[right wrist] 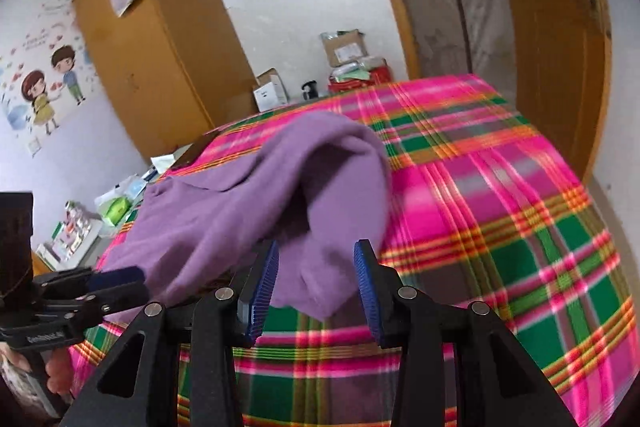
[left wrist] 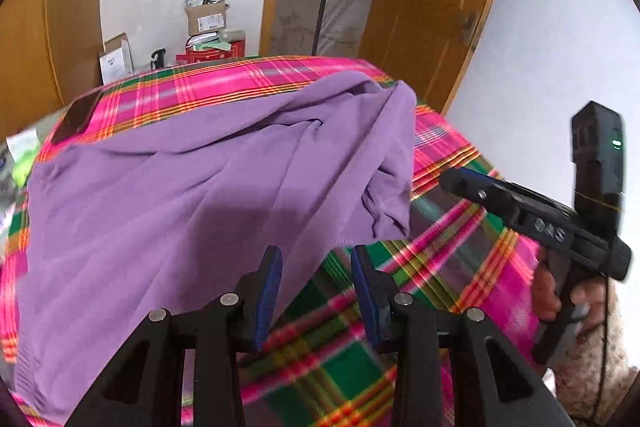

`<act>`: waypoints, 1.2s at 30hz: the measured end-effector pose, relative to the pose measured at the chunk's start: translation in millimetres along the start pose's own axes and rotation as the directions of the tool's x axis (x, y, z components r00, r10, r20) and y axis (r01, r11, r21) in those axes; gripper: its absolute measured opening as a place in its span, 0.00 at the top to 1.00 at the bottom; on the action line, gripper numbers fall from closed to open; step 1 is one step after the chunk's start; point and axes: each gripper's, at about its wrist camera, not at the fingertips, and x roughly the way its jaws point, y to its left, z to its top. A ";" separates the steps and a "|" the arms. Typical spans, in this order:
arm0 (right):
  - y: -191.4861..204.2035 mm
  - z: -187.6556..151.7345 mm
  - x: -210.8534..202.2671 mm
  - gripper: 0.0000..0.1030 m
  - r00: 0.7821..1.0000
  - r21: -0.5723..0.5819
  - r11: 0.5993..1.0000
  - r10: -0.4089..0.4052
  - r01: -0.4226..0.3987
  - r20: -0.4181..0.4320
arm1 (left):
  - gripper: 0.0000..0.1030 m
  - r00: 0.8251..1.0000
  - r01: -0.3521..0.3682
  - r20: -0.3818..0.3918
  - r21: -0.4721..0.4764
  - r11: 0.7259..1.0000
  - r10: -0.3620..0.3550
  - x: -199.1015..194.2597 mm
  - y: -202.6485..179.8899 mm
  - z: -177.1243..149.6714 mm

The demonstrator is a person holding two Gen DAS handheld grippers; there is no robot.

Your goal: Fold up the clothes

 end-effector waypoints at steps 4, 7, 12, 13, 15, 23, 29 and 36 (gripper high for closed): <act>-12.1 -7.8 6.2 0.60 0.999 0.040 0.999 -0.017 0.018 -0.028 | 0.65 0.998 -0.066 0.007 0.080 0.995 0.066 19.6 -16.9 13.1; -17.2 -10.9 11.4 0.60 0.999 0.051 0.999 -0.017 0.019 -0.045 | 0.65 0.994 -0.108 -0.011 0.116 0.987 0.110 32.7 -22.0 18.0; -18.1 -10.4 26.7 0.60 0.997 0.054 0.998 -0.003 0.007 -0.080 | 0.70 0.990 -0.124 -0.047 0.140 0.982 0.132 54.6 -22.3 23.9; -17.6 -9.9 30.8 0.60 0.996 0.053 0.999 0.000 0.005 -0.090 | 0.75 0.990 -0.123 -0.056 0.138 0.983 0.132 57.2 -20.8 24.7; -16.4 -9.4 37.7 0.60 0.994 0.050 0.999 0.008 -0.002 -0.111 | 0.95 0.992 -0.102 -0.068 0.116 0.988 0.110 59.6 -14.6 27.4; -10.7 -6.6 59.2 0.60 0.986 0.024 1.000 0.008 -0.005 -0.167 | 0.97 0.992 -0.091 0.087 -0.048 0.995 0.095 14.6 31.2 48.6; -3.2 -8.2 64.3 0.60 0.985 -0.004 1.000 -0.012 0.012 -0.173 | 0.97 0.982 -0.096 0.149 -0.157 0.983 0.119 -6.2 68.5 57.9; 2.7 -9.1 65.1 0.59 0.980 -0.045 0.997 -0.077 0.070 -0.184 | 0.97 0.964 -0.088 0.227 -0.221 0.971 0.139 -35.4 88.0 59.8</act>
